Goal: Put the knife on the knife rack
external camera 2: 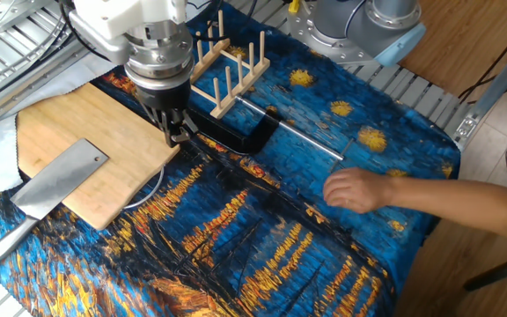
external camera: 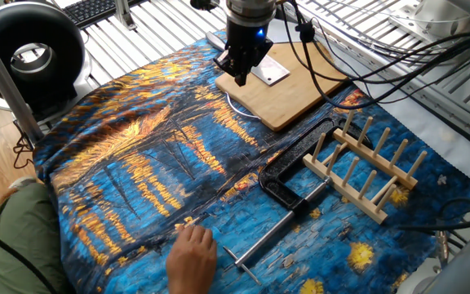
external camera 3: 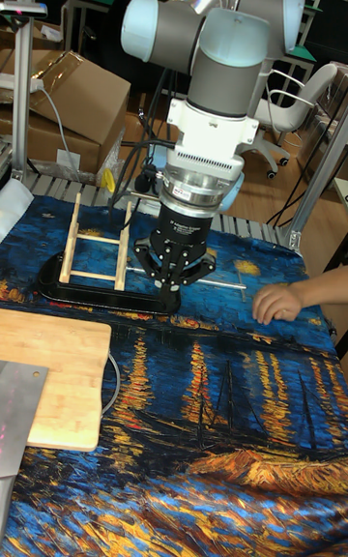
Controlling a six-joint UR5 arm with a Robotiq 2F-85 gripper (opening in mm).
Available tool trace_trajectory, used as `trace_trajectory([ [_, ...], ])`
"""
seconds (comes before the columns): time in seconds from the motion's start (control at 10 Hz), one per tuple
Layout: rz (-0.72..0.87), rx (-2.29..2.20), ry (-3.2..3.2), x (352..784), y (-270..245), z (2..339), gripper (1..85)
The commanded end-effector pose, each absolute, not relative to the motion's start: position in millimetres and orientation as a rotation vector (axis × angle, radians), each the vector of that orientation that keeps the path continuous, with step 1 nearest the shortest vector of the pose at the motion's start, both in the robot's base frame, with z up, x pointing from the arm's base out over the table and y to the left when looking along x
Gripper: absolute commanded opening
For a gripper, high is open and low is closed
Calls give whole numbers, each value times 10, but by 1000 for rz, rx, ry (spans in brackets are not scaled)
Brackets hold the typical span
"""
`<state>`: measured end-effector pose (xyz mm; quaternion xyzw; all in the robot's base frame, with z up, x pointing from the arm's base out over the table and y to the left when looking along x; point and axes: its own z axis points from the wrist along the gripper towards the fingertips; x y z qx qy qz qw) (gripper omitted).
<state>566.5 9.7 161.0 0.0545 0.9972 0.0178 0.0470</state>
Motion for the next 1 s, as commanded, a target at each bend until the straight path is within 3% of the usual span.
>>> trace_trajectory([
  [0.0, 94, 183, 3010, 5749, 151, 1635, 10],
  [0.2, 17, 139, 3049, 5678, 33, 1608, 10],
  [0.7, -39, 26, 3106, 6524, 23, 1270, 83],
  [0.9, -84, 81, 3086, 6676, 64, 1170, 83],
])
